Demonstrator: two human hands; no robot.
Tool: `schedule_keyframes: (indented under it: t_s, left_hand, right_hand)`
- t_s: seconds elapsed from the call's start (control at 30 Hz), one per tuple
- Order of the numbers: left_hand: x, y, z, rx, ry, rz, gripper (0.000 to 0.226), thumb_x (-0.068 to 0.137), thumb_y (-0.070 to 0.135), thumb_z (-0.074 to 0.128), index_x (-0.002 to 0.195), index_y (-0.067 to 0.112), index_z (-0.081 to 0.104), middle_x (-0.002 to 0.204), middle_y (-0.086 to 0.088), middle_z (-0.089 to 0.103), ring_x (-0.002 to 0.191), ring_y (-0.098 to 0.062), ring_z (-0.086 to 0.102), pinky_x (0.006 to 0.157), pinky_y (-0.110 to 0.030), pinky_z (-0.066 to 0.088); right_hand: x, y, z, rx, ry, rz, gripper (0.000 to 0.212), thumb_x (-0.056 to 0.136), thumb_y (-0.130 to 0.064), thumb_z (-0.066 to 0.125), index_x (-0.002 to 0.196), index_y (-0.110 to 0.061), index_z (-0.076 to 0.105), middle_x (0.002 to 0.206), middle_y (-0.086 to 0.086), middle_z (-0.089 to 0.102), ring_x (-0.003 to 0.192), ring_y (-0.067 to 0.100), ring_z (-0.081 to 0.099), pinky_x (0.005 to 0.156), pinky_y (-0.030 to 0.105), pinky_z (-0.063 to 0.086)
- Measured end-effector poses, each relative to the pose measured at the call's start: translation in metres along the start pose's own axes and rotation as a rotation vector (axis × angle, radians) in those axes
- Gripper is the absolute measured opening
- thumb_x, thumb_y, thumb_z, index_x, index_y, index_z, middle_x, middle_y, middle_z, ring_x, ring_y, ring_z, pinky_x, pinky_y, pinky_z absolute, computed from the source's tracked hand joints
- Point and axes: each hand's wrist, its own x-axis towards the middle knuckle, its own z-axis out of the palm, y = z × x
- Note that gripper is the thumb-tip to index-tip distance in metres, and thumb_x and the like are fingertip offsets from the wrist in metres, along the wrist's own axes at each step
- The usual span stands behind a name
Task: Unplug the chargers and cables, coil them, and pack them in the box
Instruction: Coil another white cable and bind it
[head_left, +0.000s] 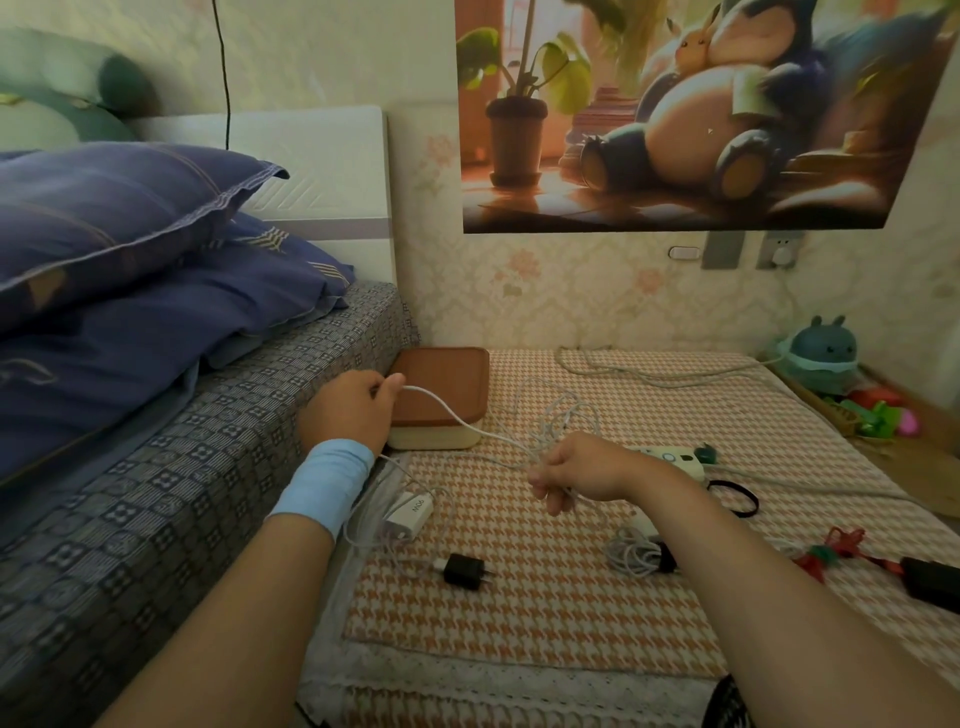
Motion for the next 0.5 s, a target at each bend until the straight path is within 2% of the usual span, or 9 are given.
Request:
schedule_keyframes:
  t_s: [0.07, 0.13, 0.2, 0.27, 0.33, 0.37, 0.43, 0.5]
  left_hand:
    - [-0.001, 0.000, 0.007, 0.165, -0.049, 0.027, 0.035, 0.097, 0.046, 0.047, 0.088, 0.023, 0.072, 0.094, -0.007, 0.067, 0.087, -0.027, 0.059, 0.069, -0.033, 0.045]
    - [-0.005, 0.002, 0.013, 0.311, -0.080, 0.109, 0.024, 0.093, 0.028, 0.055, 0.112, 0.027, 0.068, 0.119, -0.006, 0.061, 0.112, -0.030, 0.050, 0.094, -0.041, 0.039]
    - [-0.009, 0.013, 0.020, 0.253, -0.120, 0.349, 0.053, 0.081, 0.005, 0.059, 0.130, 0.025, 0.058, 0.137, -0.005, 0.052, 0.128, -0.030, 0.041, 0.110, -0.042, 0.028]
    - [-0.021, 0.038, 0.021, -0.011, -0.291, 0.530, 0.070, 0.076, -0.012, 0.053, 0.137, 0.023, 0.052, 0.143, -0.001, 0.048, 0.135, -0.024, 0.038, 0.115, -0.037, 0.023]
    - [-0.035, 0.059, 0.022, -0.291, -0.591, 0.476, 0.066, 0.084, -0.013, 0.042, 0.136, 0.025, 0.052, 0.132, 0.000, 0.058, 0.121, -0.018, 0.055, 0.103, -0.030, 0.042]
    - [-0.040, 0.064, 0.025, -0.357, -0.666, 0.433, 0.056, 0.090, -0.007, 0.039, 0.133, 0.025, 0.054, 0.121, -0.001, 0.064, 0.107, -0.018, 0.062, 0.092, -0.029, 0.051]
    - [-0.041, 0.066, 0.028, -0.308, -0.697, 0.414, 0.033, 0.100, 0.010, 0.040, 0.120, 0.021, 0.064, 0.101, -0.002, 0.069, 0.089, -0.019, 0.064, 0.076, -0.029, 0.051]
    - [-0.035, 0.061, 0.027, -0.241, -0.682, 0.402, 0.026, 0.102, 0.029, 0.046, 0.099, 0.019, 0.069, 0.087, 0.001, 0.065, 0.085, -0.020, 0.060, 0.071, -0.027, 0.044]
  right_hand:
    - [0.001, -0.001, 0.004, -0.036, -0.008, -0.002, 0.032, 0.102, -0.031, 0.059, 0.085, -0.009, 0.076, 0.064, 0.005, 0.069, 0.055, 0.012, 0.061, 0.068, 0.029, 0.053]
    - [0.002, -0.006, 0.011, -0.027, -0.024, -0.022, 0.034, 0.103, -0.035, 0.058, 0.086, -0.013, 0.077, 0.056, 0.000, 0.057, 0.051, 0.013, 0.053, 0.065, 0.031, 0.051]
    - [0.004, -0.013, 0.017, 0.007, -0.028, -0.034, 0.035, 0.103, -0.037, 0.056, 0.086, -0.015, 0.077, 0.055, -0.003, 0.047, 0.050, 0.012, 0.048, 0.060, 0.031, 0.053]
    - [0.004, -0.022, 0.021, 0.058, -0.022, -0.057, 0.036, 0.104, -0.037, 0.054, 0.086, -0.015, 0.074, 0.053, -0.004, 0.044, 0.048, 0.011, 0.046, 0.055, 0.030, 0.053]
    - [0.003, -0.028, 0.023, 0.144, 0.005, -0.090, 0.036, 0.104, -0.036, 0.053, 0.087, -0.011, 0.072, 0.051, -0.004, 0.044, 0.047, 0.013, 0.043, 0.050, 0.030, 0.048]
    - [0.001, -0.029, 0.022, 0.181, 0.020, -0.097, 0.036, 0.104, -0.034, 0.054, 0.087, -0.009, 0.072, 0.051, -0.004, 0.044, 0.048, 0.014, 0.041, 0.049, 0.030, 0.043]
    - [0.000, -0.028, 0.020, 0.217, 0.040, -0.083, 0.031, 0.103, -0.030, 0.056, 0.087, -0.009, 0.073, 0.054, -0.005, 0.044, 0.049, 0.014, 0.038, 0.049, 0.029, 0.036]
    - [0.002, -0.026, 0.017, 0.300, 0.048, -0.042, 0.026, 0.103, -0.027, 0.056, 0.096, -0.009, 0.073, 0.062, -0.002, 0.045, 0.053, 0.013, 0.037, 0.053, 0.028, 0.033]
